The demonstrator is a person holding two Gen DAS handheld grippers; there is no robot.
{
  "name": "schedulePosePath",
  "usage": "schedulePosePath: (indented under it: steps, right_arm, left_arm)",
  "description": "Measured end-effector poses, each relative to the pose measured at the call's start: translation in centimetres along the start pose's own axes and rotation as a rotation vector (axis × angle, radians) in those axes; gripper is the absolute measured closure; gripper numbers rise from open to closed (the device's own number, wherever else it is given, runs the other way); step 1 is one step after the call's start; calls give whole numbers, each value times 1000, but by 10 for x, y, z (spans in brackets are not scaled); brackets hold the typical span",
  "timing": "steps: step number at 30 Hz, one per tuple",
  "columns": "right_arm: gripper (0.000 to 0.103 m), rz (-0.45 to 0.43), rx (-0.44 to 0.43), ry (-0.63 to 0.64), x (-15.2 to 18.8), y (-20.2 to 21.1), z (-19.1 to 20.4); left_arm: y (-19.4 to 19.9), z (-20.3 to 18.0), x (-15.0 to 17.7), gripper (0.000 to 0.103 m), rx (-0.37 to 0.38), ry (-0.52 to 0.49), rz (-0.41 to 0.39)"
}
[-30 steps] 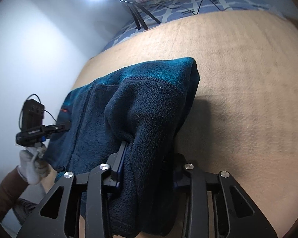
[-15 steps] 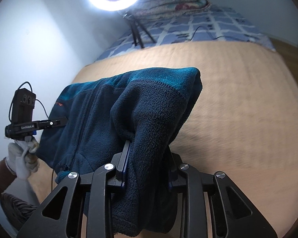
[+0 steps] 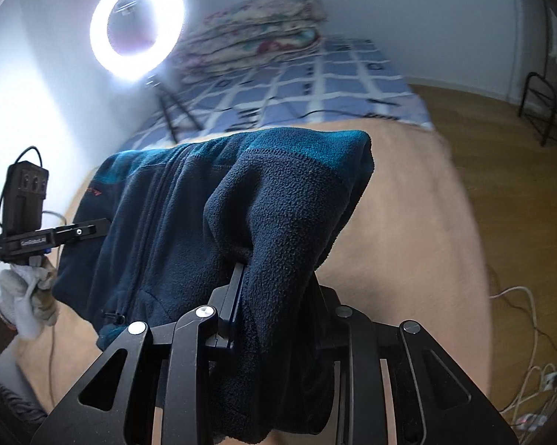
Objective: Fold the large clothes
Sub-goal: 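Carry the held jacket with both tools toward the blanket's far end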
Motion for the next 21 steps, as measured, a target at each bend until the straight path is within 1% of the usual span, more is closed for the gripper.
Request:
schedulePosePath:
  steps: [2, 6, 10, 17, 21]
  right_arm:
    - [78, -6, 22, 2, -9, -1, -13]
    - [78, -32, 62, -17, -36, -7, -54]
    - [79, -51, 94, -35, -62, -18, -91]
    - [79, -72, 130, -48, -97, -46, -136]
    - [79, -74, 146, -52, -111, -65, -153]
  left_arm:
    - [-19, -10, -15, 71, 10, -6, 1]
    - [-54, -27, -46, 71, 34, -13, -4]
    - [-88, -41, -74, 71, 37, -30, -16]
    - [-144, -46, -116, 71, 24, -29, -37]
    - [-169, -46, -129, 71, 10, -34, -34]
Point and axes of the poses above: each gripper's, at about its wrist camera, not at the fingertips, and y roughly against the way its jaws point, z to its left, x to its underside, the point moved 3 cm from there along -y, roughly the way its jaws point, and after that the axes turned 2 degrees about y, right-handed, at the moved point
